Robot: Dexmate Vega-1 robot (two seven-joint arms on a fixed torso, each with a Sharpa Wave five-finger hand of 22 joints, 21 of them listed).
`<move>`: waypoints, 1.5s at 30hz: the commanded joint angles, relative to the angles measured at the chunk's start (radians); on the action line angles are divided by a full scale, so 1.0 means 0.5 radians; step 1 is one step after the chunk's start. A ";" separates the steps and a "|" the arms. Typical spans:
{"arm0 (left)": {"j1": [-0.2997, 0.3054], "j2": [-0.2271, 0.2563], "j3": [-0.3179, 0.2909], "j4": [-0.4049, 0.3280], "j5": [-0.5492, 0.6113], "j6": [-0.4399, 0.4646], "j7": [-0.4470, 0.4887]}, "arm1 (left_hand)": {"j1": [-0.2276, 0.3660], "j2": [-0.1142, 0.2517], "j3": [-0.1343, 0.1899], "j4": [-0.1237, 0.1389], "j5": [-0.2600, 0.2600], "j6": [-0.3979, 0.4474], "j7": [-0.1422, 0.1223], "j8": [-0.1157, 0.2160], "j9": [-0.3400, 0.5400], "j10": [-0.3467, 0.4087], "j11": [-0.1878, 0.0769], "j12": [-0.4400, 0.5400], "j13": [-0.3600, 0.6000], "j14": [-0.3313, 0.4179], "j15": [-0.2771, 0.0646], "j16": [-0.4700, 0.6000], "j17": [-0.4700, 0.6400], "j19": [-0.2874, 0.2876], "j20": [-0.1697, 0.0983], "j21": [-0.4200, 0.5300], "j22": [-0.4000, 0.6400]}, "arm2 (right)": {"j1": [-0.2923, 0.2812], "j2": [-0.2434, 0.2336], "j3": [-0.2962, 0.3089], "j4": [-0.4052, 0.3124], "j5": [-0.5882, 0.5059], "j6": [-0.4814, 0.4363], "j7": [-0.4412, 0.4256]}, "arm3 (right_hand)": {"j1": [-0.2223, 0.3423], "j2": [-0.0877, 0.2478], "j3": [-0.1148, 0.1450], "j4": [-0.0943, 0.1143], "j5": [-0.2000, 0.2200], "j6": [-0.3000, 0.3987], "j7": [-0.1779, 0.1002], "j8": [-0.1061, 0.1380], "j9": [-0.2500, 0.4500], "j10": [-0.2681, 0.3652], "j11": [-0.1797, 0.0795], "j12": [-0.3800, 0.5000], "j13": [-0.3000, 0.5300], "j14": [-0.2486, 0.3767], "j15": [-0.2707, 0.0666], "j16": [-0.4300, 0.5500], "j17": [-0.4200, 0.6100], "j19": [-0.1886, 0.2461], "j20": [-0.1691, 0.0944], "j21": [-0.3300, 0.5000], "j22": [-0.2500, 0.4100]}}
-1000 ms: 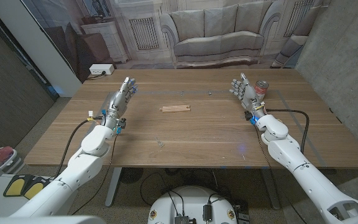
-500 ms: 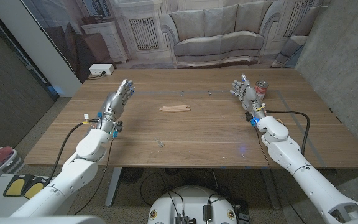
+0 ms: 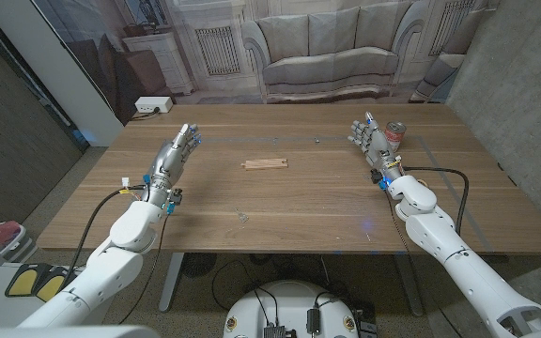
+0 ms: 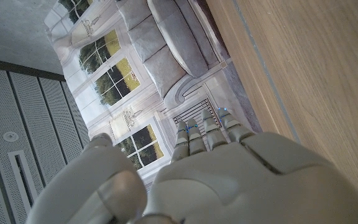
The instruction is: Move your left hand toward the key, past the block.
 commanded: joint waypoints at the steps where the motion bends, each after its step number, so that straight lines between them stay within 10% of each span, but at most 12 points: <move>1: 0.041 0.056 -0.011 -0.021 0.034 -0.012 -0.043 | 0.014 0.004 -0.003 0.000 0.013 0.024 0.007 -0.002 0.002 0.020 0.001 0.006 0.012 0.017 -0.022 -0.004 0.006 0.018 -0.108 -0.007 0.008 | -0.028 -0.018 0.012 -0.053 -0.009 -0.011 -0.038 | 0.014 0.002 -0.002 -0.012 0.002 0.025 -0.001 0.006 0.006 0.012 0.003 0.001 0.010 0.017 0.004 -0.005 0.008 0.017 -0.018 -0.005 0.011; 45: 0.462 0.099 -0.216 -0.265 0.605 -0.116 0.332 | 0.046 0.019 -0.018 -0.013 0.026 0.104 -0.018 0.000 0.003 0.090 -0.034 0.003 0.013 0.091 -0.055 0.000 0.006 0.055 -0.098 -0.010 0.008 | -0.110 -0.095 0.020 -0.220 -0.019 -0.073 -0.130 | 0.016 0.008 -0.009 -0.020 0.001 0.025 -0.002 0.005 0.006 0.017 0.007 -0.001 0.011 0.024 0.007 -0.006 0.008 0.035 -0.014 -0.046 0.012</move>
